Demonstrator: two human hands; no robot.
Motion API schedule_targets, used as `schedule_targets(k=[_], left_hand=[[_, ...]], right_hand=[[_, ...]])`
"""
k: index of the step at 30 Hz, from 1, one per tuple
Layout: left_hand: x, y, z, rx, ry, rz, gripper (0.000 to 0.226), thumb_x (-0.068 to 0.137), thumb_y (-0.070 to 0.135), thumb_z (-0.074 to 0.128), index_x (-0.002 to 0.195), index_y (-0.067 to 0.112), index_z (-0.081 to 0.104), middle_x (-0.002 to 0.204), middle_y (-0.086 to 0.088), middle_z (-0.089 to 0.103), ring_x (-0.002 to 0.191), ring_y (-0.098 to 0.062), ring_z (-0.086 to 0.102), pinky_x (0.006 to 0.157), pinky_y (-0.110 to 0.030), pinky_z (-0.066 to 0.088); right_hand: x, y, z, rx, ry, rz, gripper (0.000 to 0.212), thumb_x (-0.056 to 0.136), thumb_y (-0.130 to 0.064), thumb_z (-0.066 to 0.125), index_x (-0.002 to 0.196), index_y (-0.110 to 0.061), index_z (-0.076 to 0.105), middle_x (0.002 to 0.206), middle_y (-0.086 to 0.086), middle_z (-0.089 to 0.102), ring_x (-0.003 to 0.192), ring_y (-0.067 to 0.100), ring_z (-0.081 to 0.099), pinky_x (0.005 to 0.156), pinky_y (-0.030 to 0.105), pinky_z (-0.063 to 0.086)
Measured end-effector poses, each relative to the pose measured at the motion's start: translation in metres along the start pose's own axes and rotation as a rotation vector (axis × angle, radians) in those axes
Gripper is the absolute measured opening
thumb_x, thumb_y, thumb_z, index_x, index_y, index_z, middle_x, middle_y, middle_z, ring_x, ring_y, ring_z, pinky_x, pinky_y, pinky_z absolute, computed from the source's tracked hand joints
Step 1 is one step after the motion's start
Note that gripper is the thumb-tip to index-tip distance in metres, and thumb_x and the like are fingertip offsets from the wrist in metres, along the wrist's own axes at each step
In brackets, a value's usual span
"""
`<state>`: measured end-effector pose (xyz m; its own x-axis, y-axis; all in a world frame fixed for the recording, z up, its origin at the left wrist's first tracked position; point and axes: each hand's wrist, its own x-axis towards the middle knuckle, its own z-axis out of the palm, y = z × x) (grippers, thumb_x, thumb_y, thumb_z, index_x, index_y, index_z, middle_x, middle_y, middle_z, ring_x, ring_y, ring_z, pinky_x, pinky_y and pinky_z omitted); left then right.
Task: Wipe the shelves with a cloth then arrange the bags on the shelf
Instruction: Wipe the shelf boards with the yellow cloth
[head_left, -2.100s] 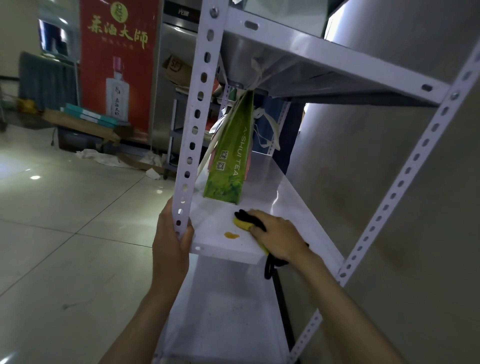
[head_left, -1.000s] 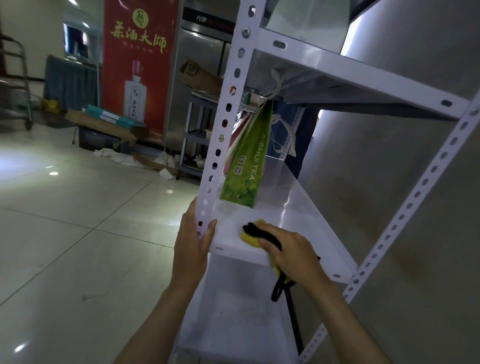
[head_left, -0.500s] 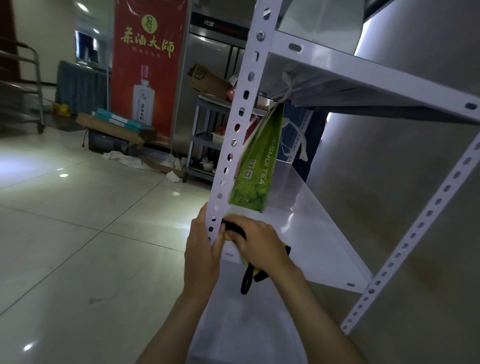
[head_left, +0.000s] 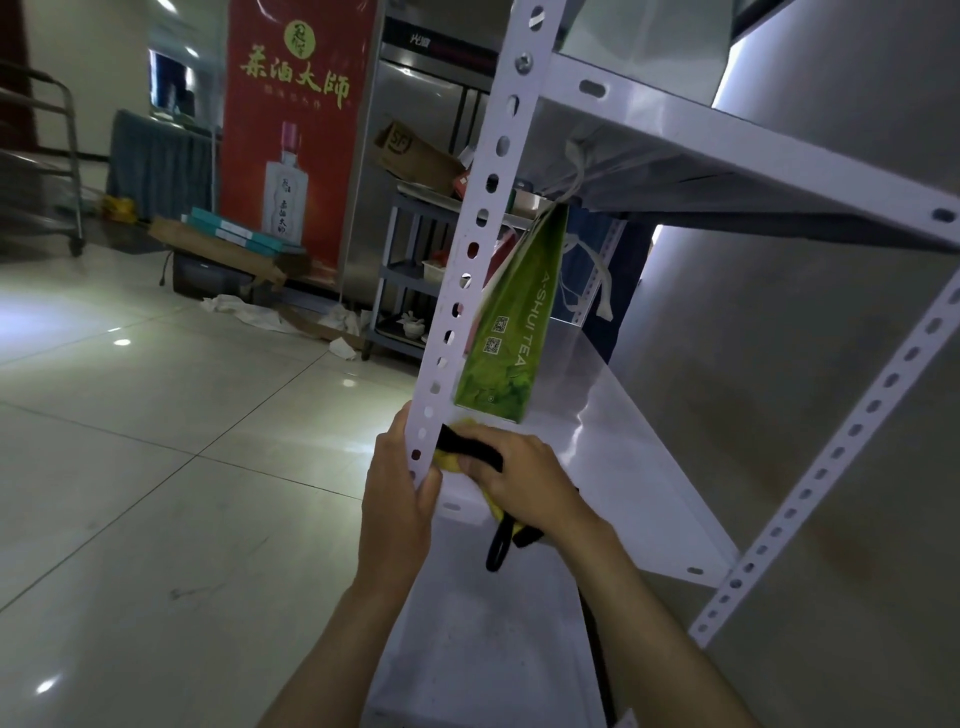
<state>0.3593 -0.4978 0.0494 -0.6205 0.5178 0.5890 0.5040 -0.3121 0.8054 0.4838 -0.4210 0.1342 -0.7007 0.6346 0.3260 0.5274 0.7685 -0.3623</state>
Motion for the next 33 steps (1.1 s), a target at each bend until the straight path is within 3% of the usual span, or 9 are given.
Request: schedule_targets(k=[8,12,14,16,18,22,26,29,33], left_hand=[[-0.001,0.003,-0.003,0.0,-0.001,0.025,0.057,0.096,0.024,0.053,0.15,0.021,0.032,0.124,0.005,0.052,0.106,-0.012,0.055,0.087,-0.038,0.055],[-0.001,0.006,-0.004,-0.023,-0.004,0.022,0.059,0.097,0.043,0.047,0.15,0.021,0.032,0.128,0.002,0.053,0.112,-0.016,0.057,0.091,-0.043,0.054],[-0.002,0.007,-0.005,-0.035,-0.004,0.026,0.062,0.097,0.054,0.041,0.15,0.023,0.032,0.128,0.004,0.053,0.113,-0.015,0.057,0.091,-0.041,0.054],[-0.001,0.007,-0.005,-0.025,-0.006,0.026,0.059,0.098,0.049,0.044,0.15,0.025,0.031,0.128,0.006,0.052,0.114,-0.014,0.056,0.092,-0.041,0.054],[-0.001,0.006,-0.005,0.0,-0.007,0.019,0.058,0.097,0.037,0.05,0.151,0.023,0.031,0.128,0.005,0.051,0.113,-0.017,0.057,0.092,-0.044,0.055],[-0.001,0.009,-0.005,0.009,-0.005,-0.004,0.057,0.098,0.029,0.054,0.15,0.021,0.032,0.128,0.001,0.052,0.113,-0.017,0.056,0.093,-0.045,0.055],[-0.001,0.011,-0.004,0.009,0.003,-0.02,0.058,0.097,0.03,0.054,0.149,0.02,0.032,0.128,0.003,0.051,0.112,-0.017,0.056,0.092,-0.045,0.056],[-0.002,0.01,-0.004,-0.016,-0.003,-0.012,0.058,0.096,0.034,0.051,0.149,0.02,0.033,0.128,-0.001,0.053,0.112,-0.017,0.057,0.091,-0.044,0.056],[-0.002,0.008,-0.003,-0.047,-0.021,0.006,0.065,0.093,0.053,0.045,0.149,0.023,0.032,0.128,0.0,0.053,0.112,-0.019,0.057,0.09,-0.041,0.055]], right_hand=[[0.035,0.011,0.008,-0.027,0.031,0.198,0.033,0.101,-0.033,0.057,0.133,-0.041,0.062,0.121,0.003,0.072,0.11,0.03,0.065,0.09,0.037,0.054],[-0.008,0.0,-0.003,-0.027,0.038,0.065,0.038,0.098,-0.033,0.064,0.134,-0.045,0.061,0.127,-0.013,0.071,0.115,0.017,0.064,0.095,0.028,0.05],[-0.04,-0.001,-0.011,-0.006,0.025,0.003,0.042,0.096,-0.03,0.068,0.134,-0.046,0.061,0.128,-0.021,0.068,0.115,0.001,0.062,0.096,0.015,0.047],[-0.063,0.009,-0.018,0.05,0.029,-0.001,0.046,0.093,-0.027,0.072,0.132,-0.048,0.062,0.131,-0.027,0.065,0.119,-0.01,0.056,0.097,0.004,0.04],[-0.066,0.021,-0.027,0.074,0.034,0.071,0.042,0.094,-0.028,0.071,0.131,-0.049,0.064,0.128,-0.027,0.067,0.115,-0.006,0.061,0.091,0.0,0.041],[-0.029,0.041,-0.034,0.004,0.042,0.219,0.031,0.1,-0.034,0.061,0.127,-0.048,0.065,0.113,-0.011,0.074,0.1,0.014,0.066,0.073,0.014,0.046],[-0.006,0.033,-0.02,-0.092,0.057,0.243,0.031,0.101,-0.04,0.056,0.131,-0.046,0.062,0.121,-0.004,0.073,0.109,0.027,0.066,0.085,0.033,0.052],[-0.024,0.016,-0.016,-0.084,0.053,0.119,0.036,0.098,-0.042,0.06,0.134,-0.045,0.06,0.129,-0.015,0.07,0.117,0.019,0.065,0.097,0.034,0.053],[-0.051,0.022,-0.024,0.019,0.009,-0.012,0.043,0.094,-0.026,0.07,0.133,-0.042,0.064,0.132,-0.023,0.067,0.125,0.003,0.06,0.105,0.022,0.048]])
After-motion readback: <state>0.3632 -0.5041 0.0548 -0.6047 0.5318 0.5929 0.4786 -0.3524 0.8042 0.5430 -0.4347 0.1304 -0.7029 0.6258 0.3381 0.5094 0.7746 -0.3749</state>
